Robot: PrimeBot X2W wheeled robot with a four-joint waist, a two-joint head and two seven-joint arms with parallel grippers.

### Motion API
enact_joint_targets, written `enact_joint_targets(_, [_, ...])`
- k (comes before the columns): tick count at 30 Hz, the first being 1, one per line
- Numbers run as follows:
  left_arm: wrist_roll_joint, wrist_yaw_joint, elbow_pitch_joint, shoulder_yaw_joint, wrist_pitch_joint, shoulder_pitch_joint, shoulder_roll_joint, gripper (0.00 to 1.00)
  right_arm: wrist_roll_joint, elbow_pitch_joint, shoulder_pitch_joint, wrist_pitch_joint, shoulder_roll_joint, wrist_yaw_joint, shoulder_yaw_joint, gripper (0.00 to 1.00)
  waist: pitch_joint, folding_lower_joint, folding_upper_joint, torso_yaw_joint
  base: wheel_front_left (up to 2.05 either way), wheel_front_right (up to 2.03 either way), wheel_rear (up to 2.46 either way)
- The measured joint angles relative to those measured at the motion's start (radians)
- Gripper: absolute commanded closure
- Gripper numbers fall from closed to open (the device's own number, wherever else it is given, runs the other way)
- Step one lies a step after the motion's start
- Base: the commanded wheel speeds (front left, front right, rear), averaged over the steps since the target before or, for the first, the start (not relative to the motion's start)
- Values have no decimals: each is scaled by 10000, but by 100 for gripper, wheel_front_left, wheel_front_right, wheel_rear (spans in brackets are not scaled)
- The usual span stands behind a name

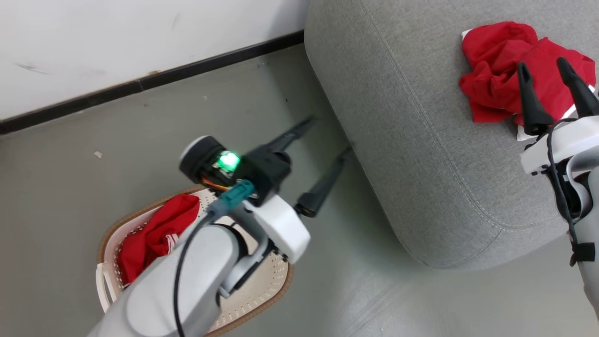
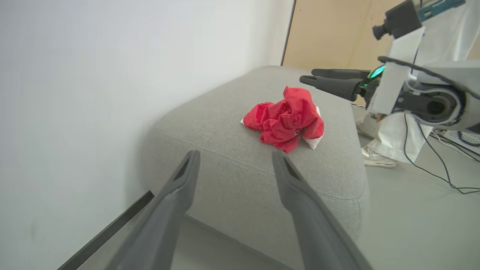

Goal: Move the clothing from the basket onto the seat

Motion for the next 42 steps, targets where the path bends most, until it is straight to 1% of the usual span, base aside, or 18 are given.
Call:
enact_joint_targets(5, [0,334,190,571,-343,70,349,0,-259,-525,75,0,249,0,31,0,-240,0,0,156,0,0,0])
enact_joint_targets(14, [0,725,491,1266,-759,604,813,0,-579,-1043,483,0,671,0,82,0,-683,0,0,476,0,0,0])
enact_joint_targets(21, [-132,1104,846,1956,-1235,1332,1267,0,-813,-1415,848,0,1074,0,84,0,-1111,0,0,787,0,0,0])
enact_joint_targets(25, [-263,1340,995,2362,-1542,1769,1490,0,-993,-1475,1153,0,1154,0,130,0,-1362,0,0,978,0,0,0])
enact_joint_targets(32, [-474,1749,1241,2989,-1987,2665,1720,0,-1243,-1517,1707,0,1356,0,249,0,-1805,0,0,1325,0,0,0])
enact_joint_targets(42, [-965,2192,1630,3779,-2506,3953,1994,0,-1616,-1649,2563,0,1590,0,242,0,-2453,0,0,1781,0,0,0])
